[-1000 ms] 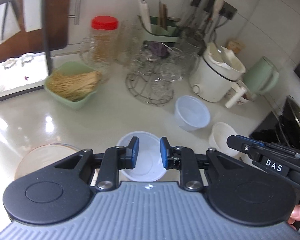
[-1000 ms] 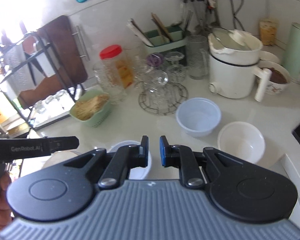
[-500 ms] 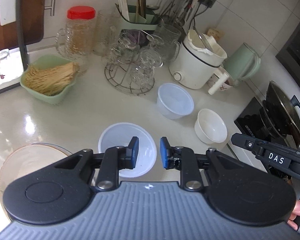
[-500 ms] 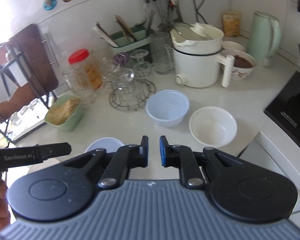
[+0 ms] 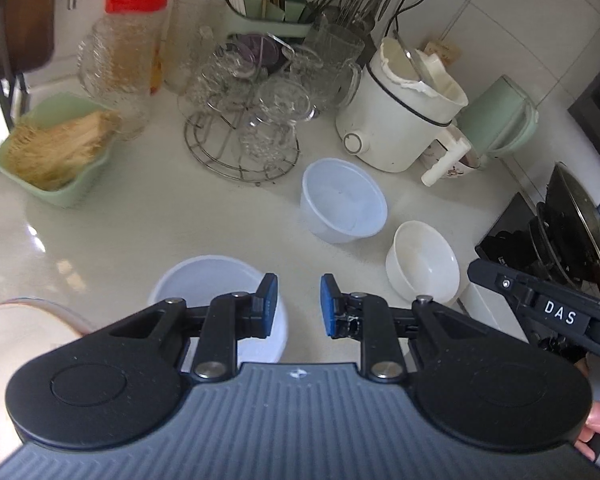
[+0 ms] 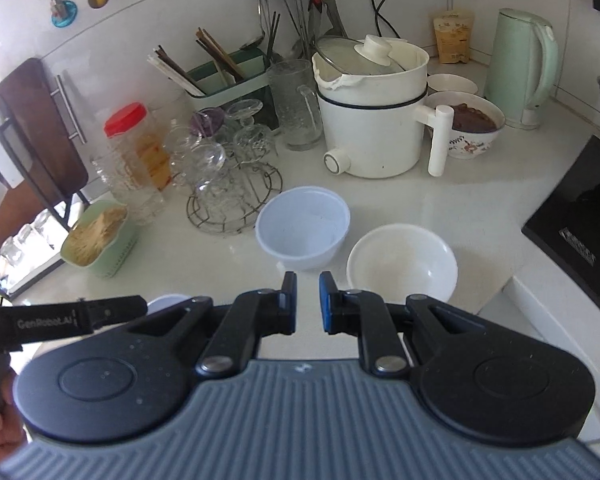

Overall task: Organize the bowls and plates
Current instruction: 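Move the left gripper to a second translucent bowl and close on its rim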

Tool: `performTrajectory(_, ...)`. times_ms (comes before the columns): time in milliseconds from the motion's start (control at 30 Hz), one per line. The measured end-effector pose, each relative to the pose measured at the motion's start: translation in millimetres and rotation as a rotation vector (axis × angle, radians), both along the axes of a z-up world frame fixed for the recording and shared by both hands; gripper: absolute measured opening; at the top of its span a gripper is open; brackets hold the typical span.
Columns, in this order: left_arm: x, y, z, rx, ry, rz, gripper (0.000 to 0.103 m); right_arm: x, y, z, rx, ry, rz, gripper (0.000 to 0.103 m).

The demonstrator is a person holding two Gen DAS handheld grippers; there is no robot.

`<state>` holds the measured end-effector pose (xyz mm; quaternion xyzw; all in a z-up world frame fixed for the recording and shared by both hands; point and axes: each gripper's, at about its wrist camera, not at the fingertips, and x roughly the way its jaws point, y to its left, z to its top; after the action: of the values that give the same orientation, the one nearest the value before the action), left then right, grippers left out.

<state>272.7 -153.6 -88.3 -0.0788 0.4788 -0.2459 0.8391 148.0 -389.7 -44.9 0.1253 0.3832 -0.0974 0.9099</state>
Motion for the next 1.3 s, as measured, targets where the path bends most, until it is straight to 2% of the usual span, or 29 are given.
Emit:
performTrajectory(67,13,-10,-5,-0.028,0.043,0.011,0.027,11,-11,-3,0.006,0.007,0.012,0.015)
performTrajectory(133,25,-23,-10,-0.023,0.062,0.018,0.028,24,-22,-7,0.011,0.018,0.020,0.015)
performTrajectory(200,35,-34,-13,-0.009,0.071,0.020,0.044,37,-32,-11,0.013,0.026,0.034,0.016)
performTrajectory(267,46,-47,-16,0.008,0.066,0.016,0.048,49,-39,-15,-0.001,0.033,0.053,0.016)
performTrajectory(367,63,-62,-23,0.015,0.080,0.030,0.049,68,-52,-21,0.006,0.049,0.078,0.016)
performTrajectory(500,85,-76,-36,0.031,0.111,0.050,0.049,92,-67,-31,0.033,0.071,0.160,0.016)
performTrajectory(533,90,-81,-37,0.049,0.105,0.048,0.049,98,-68,-33,0.032,0.078,0.181,0.021)
performTrajectory(567,94,-84,-39,0.068,0.097,0.044,0.049,103,-71,-36,0.027,0.079,0.184,0.032)
performTrajectory(600,98,-87,-40,0.080,0.093,0.041,0.049,107,-73,-38,0.028,0.078,0.188,0.038)
performTrajectory(633,103,-89,-43,0.085,0.097,0.042,0.049,112,-76,-40,0.034,0.082,0.198,0.039)
performTrajectory(1167,149,-110,-85,0.072,0.259,0.039,0.048,168,-104,-86,0.115,0.232,0.219,0.036)
performTrajectory(1300,157,-115,-94,0.073,0.287,0.054,0.036,176,-106,-94,0.118,0.258,0.231,0.026)
